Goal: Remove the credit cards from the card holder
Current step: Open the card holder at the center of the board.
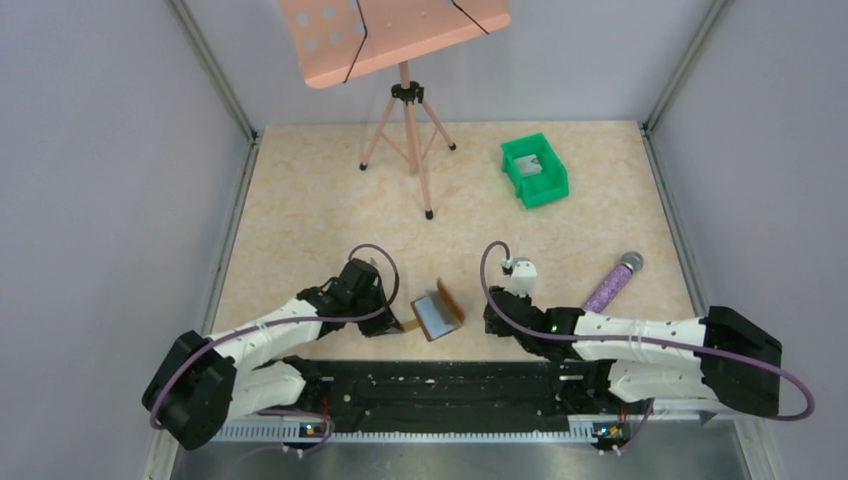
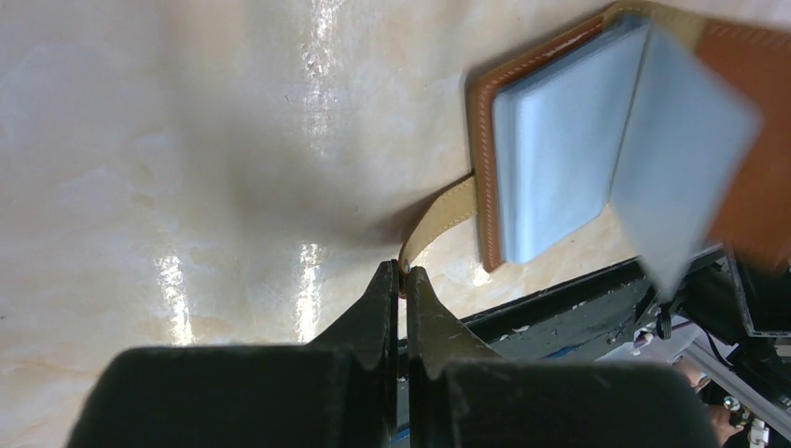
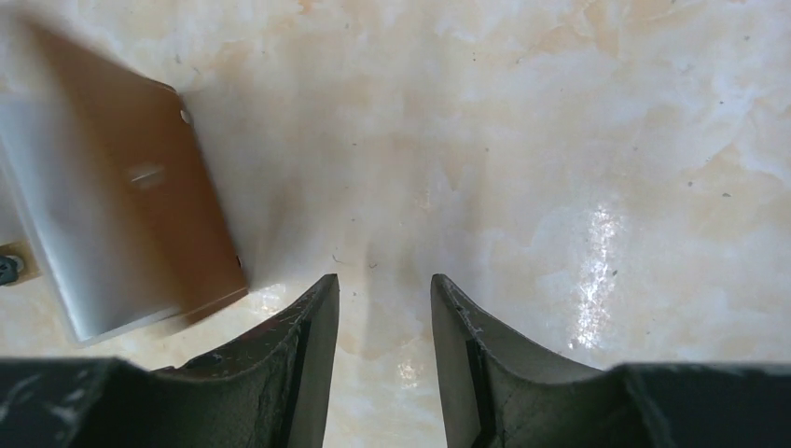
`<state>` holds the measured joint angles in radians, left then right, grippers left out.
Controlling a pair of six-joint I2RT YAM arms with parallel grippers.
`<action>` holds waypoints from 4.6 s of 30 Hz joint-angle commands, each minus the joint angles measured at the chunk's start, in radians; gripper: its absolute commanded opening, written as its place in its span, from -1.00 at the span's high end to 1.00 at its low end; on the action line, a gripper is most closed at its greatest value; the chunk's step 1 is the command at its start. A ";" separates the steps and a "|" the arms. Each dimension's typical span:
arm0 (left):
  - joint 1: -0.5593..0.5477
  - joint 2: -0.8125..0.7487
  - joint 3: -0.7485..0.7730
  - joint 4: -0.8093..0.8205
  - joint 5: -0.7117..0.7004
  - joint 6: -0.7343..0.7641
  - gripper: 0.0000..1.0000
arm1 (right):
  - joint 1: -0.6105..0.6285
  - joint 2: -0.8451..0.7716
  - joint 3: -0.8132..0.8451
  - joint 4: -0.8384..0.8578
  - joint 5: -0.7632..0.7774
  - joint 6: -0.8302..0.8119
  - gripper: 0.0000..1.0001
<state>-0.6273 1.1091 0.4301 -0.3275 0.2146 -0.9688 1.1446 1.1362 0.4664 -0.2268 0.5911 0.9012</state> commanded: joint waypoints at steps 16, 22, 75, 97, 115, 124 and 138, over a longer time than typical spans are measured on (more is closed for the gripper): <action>0.003 -0.046 0.045 0.004 0.027 0.003 1.00 | 0.014 0.072 0.233 0.202 -0.393 -0.059 0.37; 0.003 -0.066 0.039 0.011 0.039 -0.009 1.00 | 0.079 0.219 0.288 0.330 -0.434 -0.035 0.37; 0.003 -0.064 0.036 -0.040 -0.009 0.012 1.00 | 0.137 0.281 0.297 -0.020 0.090 -0.071 0.80; 0.017 0.066 0.166 -0.145 -0.061 0.085 0.68 | 0.002 -0.038 -0.072 0.106 -0.118 0.061 1.00; 0.015 0.021 0.103 0.140 0.167 0.123 -0.33 | 0.001 -0.123 -0.137 0.129 -0.108 0.086 1.00; 0.015 0.091 0.037 0.365 0.236 0.105 -0.30 | 0.002 -0.128 -0.160 0.156 -0.108 0.089 1.00; 0.014 0.216 0.001 0.562 0.322 0.041 0.21 | 0.001 -0.164 -0.178 0.158 -0.113 0.093 1.00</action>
<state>-0.6147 1.3174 0.4553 0.1226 0.4934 -0.9005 1.1553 0.9909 0.3008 -0.0860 0.4732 0.9890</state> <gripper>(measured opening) 0.415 0.007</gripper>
